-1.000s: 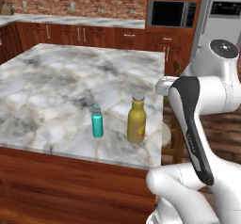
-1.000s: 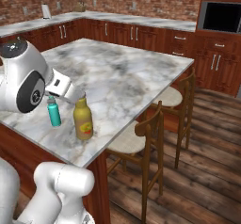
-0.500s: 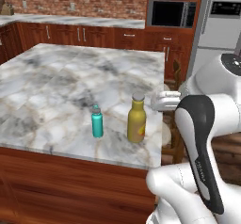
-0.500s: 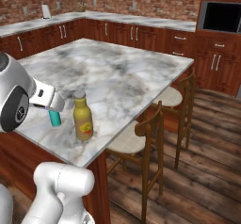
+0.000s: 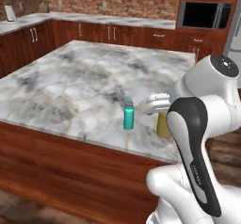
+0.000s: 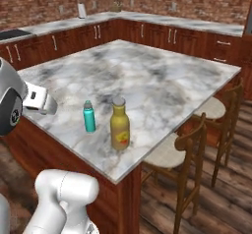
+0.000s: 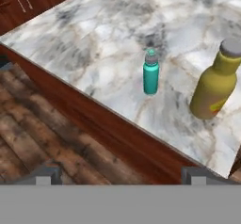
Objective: Move the drinks to the dining counter.
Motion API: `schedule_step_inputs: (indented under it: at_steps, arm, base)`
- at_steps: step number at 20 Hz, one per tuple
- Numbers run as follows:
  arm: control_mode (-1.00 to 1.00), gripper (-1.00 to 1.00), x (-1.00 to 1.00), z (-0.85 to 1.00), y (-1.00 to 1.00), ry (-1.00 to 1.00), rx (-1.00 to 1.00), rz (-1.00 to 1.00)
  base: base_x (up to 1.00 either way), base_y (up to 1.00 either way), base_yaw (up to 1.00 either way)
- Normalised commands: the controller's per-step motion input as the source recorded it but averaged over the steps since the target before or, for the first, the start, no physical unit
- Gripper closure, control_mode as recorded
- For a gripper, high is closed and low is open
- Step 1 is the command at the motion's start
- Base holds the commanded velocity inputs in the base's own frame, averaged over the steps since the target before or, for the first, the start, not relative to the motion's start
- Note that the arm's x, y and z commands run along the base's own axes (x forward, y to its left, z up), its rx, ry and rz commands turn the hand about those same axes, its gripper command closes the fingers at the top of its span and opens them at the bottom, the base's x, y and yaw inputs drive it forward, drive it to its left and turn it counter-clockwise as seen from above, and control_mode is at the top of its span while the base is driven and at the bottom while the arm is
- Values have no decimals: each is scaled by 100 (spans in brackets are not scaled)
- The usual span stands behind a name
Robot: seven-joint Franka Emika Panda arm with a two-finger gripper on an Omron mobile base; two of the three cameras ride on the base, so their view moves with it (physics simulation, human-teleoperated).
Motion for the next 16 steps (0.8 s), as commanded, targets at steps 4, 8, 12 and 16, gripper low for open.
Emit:
schedule_step_inputs:
  at_steps: [4,8,12,16]
  arm:
    - [100,-100,0,0,0,0,0,0]
    - [100,-100,0,0,0,0,0,0]
    - [100,-100,0,0,0,0,0,0]
    - [100,-100,0,0,0,0,0,0]
  base:
    - [-7,88,74]
    - [-10,34,97]
    - [-1,12,100]
    - [3,2,100]
